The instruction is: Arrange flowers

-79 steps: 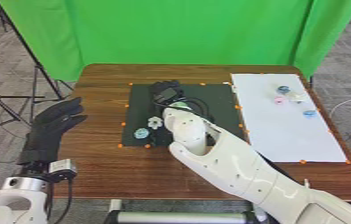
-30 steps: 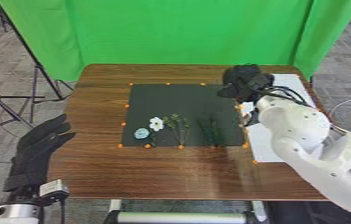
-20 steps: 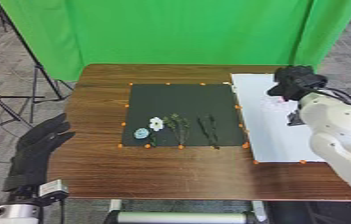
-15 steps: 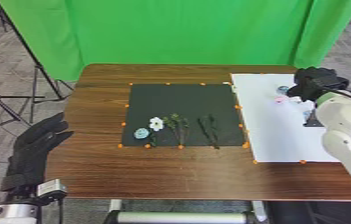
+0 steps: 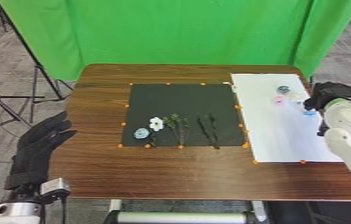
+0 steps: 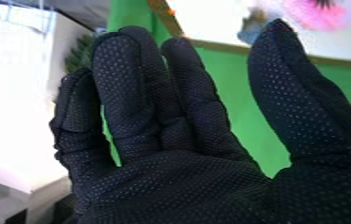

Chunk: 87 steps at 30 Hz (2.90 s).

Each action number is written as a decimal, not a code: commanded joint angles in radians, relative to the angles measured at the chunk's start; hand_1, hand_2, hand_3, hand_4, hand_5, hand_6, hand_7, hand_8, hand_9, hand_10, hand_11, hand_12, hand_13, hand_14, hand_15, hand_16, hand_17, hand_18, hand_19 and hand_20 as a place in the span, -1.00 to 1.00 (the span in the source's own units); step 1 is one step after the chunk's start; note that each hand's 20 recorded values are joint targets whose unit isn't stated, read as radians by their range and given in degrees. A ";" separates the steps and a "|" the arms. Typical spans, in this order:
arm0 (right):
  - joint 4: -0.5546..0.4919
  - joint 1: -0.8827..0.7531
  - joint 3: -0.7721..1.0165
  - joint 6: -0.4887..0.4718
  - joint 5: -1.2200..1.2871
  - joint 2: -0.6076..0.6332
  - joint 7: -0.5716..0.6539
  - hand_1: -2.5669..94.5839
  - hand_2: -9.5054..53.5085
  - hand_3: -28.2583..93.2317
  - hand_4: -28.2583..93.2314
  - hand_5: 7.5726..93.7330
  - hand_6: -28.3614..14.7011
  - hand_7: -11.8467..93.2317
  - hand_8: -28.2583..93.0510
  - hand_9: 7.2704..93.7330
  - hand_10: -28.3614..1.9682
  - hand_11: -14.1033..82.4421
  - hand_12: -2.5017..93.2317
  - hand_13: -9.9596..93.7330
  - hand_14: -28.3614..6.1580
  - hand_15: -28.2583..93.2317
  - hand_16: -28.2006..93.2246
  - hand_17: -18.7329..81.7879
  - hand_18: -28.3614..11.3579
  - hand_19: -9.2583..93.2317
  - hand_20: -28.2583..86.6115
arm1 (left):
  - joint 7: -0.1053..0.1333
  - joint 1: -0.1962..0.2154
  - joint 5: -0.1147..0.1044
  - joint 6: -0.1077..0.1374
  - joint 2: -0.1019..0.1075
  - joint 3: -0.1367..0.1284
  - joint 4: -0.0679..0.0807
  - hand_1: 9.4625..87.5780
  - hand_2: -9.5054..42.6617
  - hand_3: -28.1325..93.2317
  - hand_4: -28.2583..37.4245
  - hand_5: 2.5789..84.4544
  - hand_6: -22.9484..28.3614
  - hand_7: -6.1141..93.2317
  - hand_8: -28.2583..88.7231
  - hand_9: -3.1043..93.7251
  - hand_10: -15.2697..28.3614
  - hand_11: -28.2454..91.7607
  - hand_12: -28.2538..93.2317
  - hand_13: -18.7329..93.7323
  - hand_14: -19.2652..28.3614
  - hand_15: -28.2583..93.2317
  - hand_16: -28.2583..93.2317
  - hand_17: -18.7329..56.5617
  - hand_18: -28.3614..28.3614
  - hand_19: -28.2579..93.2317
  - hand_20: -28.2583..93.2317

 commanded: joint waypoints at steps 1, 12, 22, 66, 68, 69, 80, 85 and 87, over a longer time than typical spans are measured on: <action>0.026 0.002 -0.010 -0.031 -0.024 -0.019 0.028 -0.41 -0.74 0.89 -0.98 -0.03 0.02 -0.40 -0.74 0.08 -0.36 -0.20 -0.59 0.19 -0.17 0.71 -0.28 -0.13 -0.69 0.87 0.08 | 0.006 -0.001 -0.003 -0.004 -0.005 0.002 0.003 -0.53 -0.59 0.83 -0.78 -0.19 0.17 -0.45 -0.74 -0.28 0.52 0.04 -0.37 -0.28 0.81 0.47 -0.74 -0.82 0.72 0.33 -0.36; 0.095 0.059 -0.048 -0.042 -0.047 -0.057 0.028 -0.40 -0.75 0.89 -0.99 -0.02 0.02 -0.40 -0.74 0.07 -0.34 -0.20 -0.59 0.19 -0.18 0.71 -0.28 -0.13 -0.69 0.88 0.07 | -0.012 -0.017 0.006 -0.010 -0.016 0.008 0.004 -0.53 -0.59 0.83 -0.78 -0.19 0.17 -0.45 -0.74 -0.28 0.52 0.04 -0.37 -0.28 0.81 0.47 -0.74 -0.82 0.72 0.33 -0.36; 0.106 0.048 -0.049 -0.068 -0.058 -0.082 0.014 -0.38 -0.76 0.90 -0.99 -0.03 0.06 -0.39 -0.75 0.06 -0.29 -0.22 -0.60 0.19 -0.17 0.72 -0.29 -0.13 -0.68 0.88 0.06 | -0.031 -0.024 0.014 -0.019 -0.030 0.006 0.004 -0.53 -0.59 0.83 -0.78 -0.19 0.17 -0.46 -0.74 -0.28 0.52 0.04 -0.37 -0.28 0.81 0.47 -0.74 -0.82 0.72 0.33 -0.36; 0.053 0.068 -0.083 0.024 -0.054 -0.050 -0.003 -0.35 -0.81 0.90 -0.99 -0.01 0.11 -0.39 -0.76 0.11 -0.23 -0.21 -0.59 0.22 -0.15 0.71 -0.27 -0.13 -0.70 0.88 0.06 | -0.027 -0.055 0.015 -0.026 -0.016 0.036 0.017 -0.53 -0.58 0.82 -0.78 -0.19 0.17 -0.45 -0.74 -0.28 0.52 0.04 -0.37 -0.27 0.81 0.47 -0.74 -0.82 0.71 0.34 -0.36; 0.060 0.073 -0.086 0.026 -0.055 -0.045 0.004 -0.35 -0.81 0.90 -1.00 -0.02 0.11 -0.39 -0.76 0.10 -0.24 -0.21 -0.59 0.22 -0.15 0.71 -0.27 -0.13 -0.70 0.88 0.07 | -0.024 -0.057 0.013 -0.025 -0.015 0.038 0.017 -0.53 -0.58 0.83 -0.78 -0.19 0.17 -0.45 -0.74 -0.28 0.52 0.04 -0.37 -0.27 0.82 0.47 -0.74 -0.82 0.71 0.34 -0.36; 0.064 0.074 -0.084 0.018 -0.056 -0.043 0.007 -0.35 -0.81 0.90 -0.99 -0.02 0.11 -0.39 -0.76 0.09 -0.24 -0.21 -0.59 0.21 -0.15 0.71 -0.27 -0.13 -0.70 0.88 0.06 | -0.019 -0.053 0.011 -0.023 -0.013 0.038 0.017 -0.53 -0.58 0.83 -0.78 -0.19 0.17 -0.45 -0.74 -0.28 0.52 0.04 -0.37 -0.27 0.81 0.47 -0.74 -0.82 0.71 0.34 -0.36; 0.098 0.043 -0.050 -0.035 -0.044 -0.046 0.047 -0.35 -0.82 0.89 -0.99 -0.05 0.09 -0.41 -0.75 0.06 -0.32 -0.24 -0.60 0.20 -0.18 0.71 -0.27 -0.14 -0.72 0.87 0.07 | -0.014 -0.046 0.007 -0.022 -0.019 0.032 0.017 -0.53 -0.59 0.83 -0.78 -0.19 0.17 -0.45 -0.74 -0.28 0.52 0.04 -0.37 -0.27 0.82 0.47 -0.74 -0.82 0.72 0.34 -0.36; 0.105 0.048 -0.064 -0.037 -0.053 -0.064 0.036 -0.35 -0.82 0.89 -0.99 -0.05 0.09 -0.41 -0.75 0.06 -0.32 -0.24 -0.60 0.20 -0.18 0.71 -0.28 -0.14 -0.72 0.87 0.07 | -0.010 -0.045 0.003 -0.021 -0.015 0.034 0.018 -0.53 -0.59 0.83 -0.77 -0.19 0.17 -0.45 -0.74 -0.28 0.52 0.04 -0.37 -0.27 0.82 0.47 -0.74 -0.82 0.72 0.34 -0.36; 0.108 0.057 -0.077 -0.035 -0.058 -0.070 0.032 -0.35 -0.82 0.89 -0.99 -0.05 0.09 -0.41 -0.75 0.06 -0.32 -0.24 -0.60 0.20 -0.19 0.72 -0.28 -0.14 -0.72 0.87 0.07 | -0.013 -0.046 0.004 -0.020 -0.017 0.033 0.017 -0.53 -0.59 0.83 -0.77 -0.19 0.17 -0.45 -0.74 -0.28 0.52 0.04 -0.37 -0.27 0.82 0.47 -0.74 -0.82 0.72 0.33 -0.36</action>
